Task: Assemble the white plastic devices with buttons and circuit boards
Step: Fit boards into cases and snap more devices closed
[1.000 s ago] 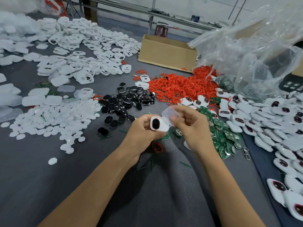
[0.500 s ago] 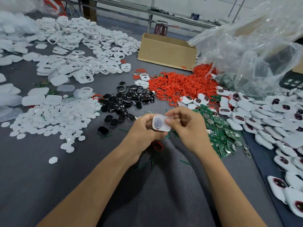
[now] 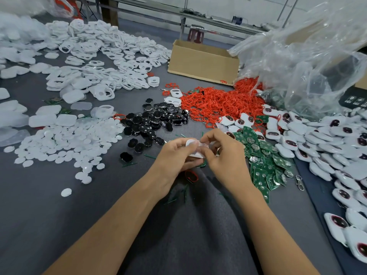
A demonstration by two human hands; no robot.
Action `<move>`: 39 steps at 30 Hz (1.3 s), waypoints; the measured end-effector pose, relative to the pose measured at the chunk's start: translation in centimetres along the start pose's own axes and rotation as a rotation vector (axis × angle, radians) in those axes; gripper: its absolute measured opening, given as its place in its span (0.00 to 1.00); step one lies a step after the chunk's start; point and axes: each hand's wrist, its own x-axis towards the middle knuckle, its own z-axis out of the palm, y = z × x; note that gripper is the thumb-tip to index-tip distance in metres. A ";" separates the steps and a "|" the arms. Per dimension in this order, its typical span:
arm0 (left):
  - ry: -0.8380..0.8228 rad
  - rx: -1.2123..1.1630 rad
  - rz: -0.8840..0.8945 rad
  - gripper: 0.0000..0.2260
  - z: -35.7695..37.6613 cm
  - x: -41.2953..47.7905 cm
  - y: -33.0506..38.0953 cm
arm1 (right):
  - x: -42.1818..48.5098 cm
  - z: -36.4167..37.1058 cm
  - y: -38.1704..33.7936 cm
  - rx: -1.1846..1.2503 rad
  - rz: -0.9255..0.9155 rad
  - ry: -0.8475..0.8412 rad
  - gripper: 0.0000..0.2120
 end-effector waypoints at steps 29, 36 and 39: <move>0.123 -0.086 0.043 0.05 -0.2 0.4 -0.3 | 0.2 -6.1 4.4 -0.438 0.418 0.206 0.09; 0.125 -0.060 0.043 0.06 -0.2 0.3 -0.3 | 0.1 -5.4 5.3 -0.629 0.489 -0.077 0.14; 0.127 -0.047 0.046 0.06 -0.2 0.3 -0.4 | 0.3 -5.6 5.6 -0.622 0.475 -0.089 0.14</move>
